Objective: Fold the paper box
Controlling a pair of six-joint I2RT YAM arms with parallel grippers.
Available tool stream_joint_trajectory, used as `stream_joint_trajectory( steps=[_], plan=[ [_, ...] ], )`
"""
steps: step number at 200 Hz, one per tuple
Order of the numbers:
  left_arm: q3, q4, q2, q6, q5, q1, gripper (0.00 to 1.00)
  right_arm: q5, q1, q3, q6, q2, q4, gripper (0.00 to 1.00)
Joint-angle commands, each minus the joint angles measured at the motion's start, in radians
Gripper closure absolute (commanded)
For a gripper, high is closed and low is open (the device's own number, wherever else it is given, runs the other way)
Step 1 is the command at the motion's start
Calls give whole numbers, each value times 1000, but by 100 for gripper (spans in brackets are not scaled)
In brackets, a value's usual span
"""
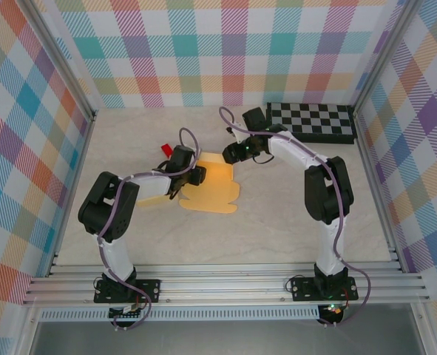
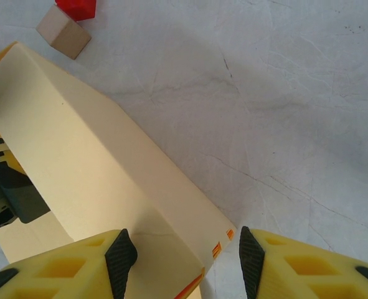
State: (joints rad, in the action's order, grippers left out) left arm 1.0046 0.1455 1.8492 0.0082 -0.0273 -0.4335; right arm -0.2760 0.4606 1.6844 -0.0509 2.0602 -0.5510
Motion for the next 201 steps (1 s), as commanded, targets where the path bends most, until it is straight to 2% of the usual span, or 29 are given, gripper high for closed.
stream_joint_trajectory(
  steps=[1,23,57,95,122,132,142,159,176,201],
  plan=[
    [-27,29,-66,-34,112,-1,54,-9,-11,23,-28,44,-52,49],
    [-74,54,-123,-95,113,-48,55,19,-11,25,-5,44,-59,49],
    [-102,-19,-185,-151,38,-139,49,60,-11,-58,83,-6,-42,49],
    [-226,-62,-325,-224,-15,-143,44,90,-13,-182,112,-77,4,50],
    [-332,-79,-484,-215,21,-143,40,95,-17,-209,100,-98,12,50],
    [-380,-74,-559,-219,30,-143,36,98,-18,-207,99,-102,8,50],
    [-427,-68,-637,-220,20,-143,24,97,-20,-202,96,-104,4,50],
    [-496,-59,-732,-189,-65,-142,18,94,-22,-189,94,-103,-5,50],
    [-516,-12,-722,-156,-148,-132,19,87,-22,-180,90,-99,-10,50],
    [-499,127,-567,-96,-68,-111,25,73,-22,-175,88,-94,-2,50]
  ],
)
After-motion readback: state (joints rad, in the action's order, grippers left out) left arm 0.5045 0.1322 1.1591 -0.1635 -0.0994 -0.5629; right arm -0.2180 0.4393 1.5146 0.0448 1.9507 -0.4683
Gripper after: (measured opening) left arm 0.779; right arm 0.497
